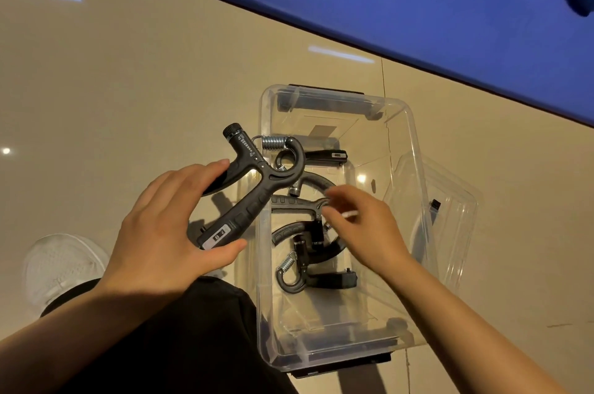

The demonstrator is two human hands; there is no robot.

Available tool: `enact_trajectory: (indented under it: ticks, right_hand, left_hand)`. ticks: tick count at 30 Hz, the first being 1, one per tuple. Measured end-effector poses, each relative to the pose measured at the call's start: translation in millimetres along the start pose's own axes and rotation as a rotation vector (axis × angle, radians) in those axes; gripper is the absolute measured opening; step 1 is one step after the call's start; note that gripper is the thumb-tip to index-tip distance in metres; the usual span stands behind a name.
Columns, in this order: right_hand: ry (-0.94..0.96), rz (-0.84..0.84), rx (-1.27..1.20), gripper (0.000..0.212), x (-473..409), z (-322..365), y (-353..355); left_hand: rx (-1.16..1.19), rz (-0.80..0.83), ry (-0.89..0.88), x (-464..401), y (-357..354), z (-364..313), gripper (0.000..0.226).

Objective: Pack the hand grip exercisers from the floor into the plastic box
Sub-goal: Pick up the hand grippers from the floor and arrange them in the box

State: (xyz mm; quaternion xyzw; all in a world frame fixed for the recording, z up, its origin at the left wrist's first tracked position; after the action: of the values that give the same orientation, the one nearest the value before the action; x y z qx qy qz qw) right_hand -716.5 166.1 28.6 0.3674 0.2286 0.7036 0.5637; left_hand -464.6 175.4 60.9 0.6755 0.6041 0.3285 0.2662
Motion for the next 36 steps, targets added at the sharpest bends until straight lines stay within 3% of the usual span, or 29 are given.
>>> enact_trajectory:
  ticks: [6, 8, 11, 15, 17, 20, 25, 27, 30, 34, 36]
  right_hand:
    - [-0.113, -0.214, -0.494, 0.014, 38.5, 36.6, 6.4]
    - [-0.123, -0.279, -0.615, 0.02, 33.0, 59.3, 2.7]
    - [-0.115, -0.35, -0.689, 0.022, 24.7, 91.8, 2.2]
    - [-0.193, -0.419, -0.783, 0.035, 8.1, 96.8, 8.8]
    - [-0.274, -0.407, -0.8, 0.041, 1.1, 88.7, 8.9]
    - [-0.356, -0.383, -0.843, 0.04, -0.9, 71.6, 8.9]
    - [-0.458, -0.239, -0.901, 0.039, 3.2, 45.0, 26.9]
    - [-0.471, -0.225, -0.824, 0.037, 6.2, 33.8, 44.8]
    - [-0.362, -0.2, -0.386, 0.03, 4.9, 22.1, 75.8]
    - [-0.108, 0.076, 0.277, 0.03, -18.9, 23.0, 65.2]
    - [-0.015, 0.177, 0.443, 0.034, -29.0, 23.4, 49.4]
  left_hand:
    - [0.188, 0.013, 0.076, -5.6, 11.3, -15.9, 0.09]
    - [0.244, -0.032, 0.082, -10.1, 16.9, -25.5, 0.09]
    - [0.13, -0.116, -0.042, -17.9, 17.0, -46.1, 0.087]
    - [0.112, -0.144, -0.129, -33.9, 8.0, -66.6, 0.082]
    - [0.129, -0.096, -0.139, -40.5, 3.2, -69.2, 0.089]
    - [0.161, 0.114, -0.117, -36.4, -10.8, -64.8, 0.105]
    - [0.078, 0.299, -0.206, -14.0, -33.5, -44.1, 0.102]
    - [0.027, 0.31, -0.214, -13.4, -34.8, -34.4, 0.099]
    - [-0.079, 0.333, -0.201, -13.3, -39.1, -25.2, 0.098]
    - [-0.199, 0.332, -0.167, -14.5, -39.3, -23.8, 0.101]
    - [-0.233, 0.342, -0.15, -14.3, -39.2, -22.1, 0.101]
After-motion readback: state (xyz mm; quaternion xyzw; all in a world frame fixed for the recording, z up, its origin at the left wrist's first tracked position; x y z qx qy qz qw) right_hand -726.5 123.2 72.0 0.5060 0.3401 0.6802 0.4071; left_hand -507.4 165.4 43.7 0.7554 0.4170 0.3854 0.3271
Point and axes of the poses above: each hand's wrist, its own x-axis away from the middle knuckle, its own y-axis out of the back of the hand, z = x × y, the point moved 5 cm from there along -x, towards the middle knuckle, and after that the axes turned 9 degrees about y, right-handed, at the moved point
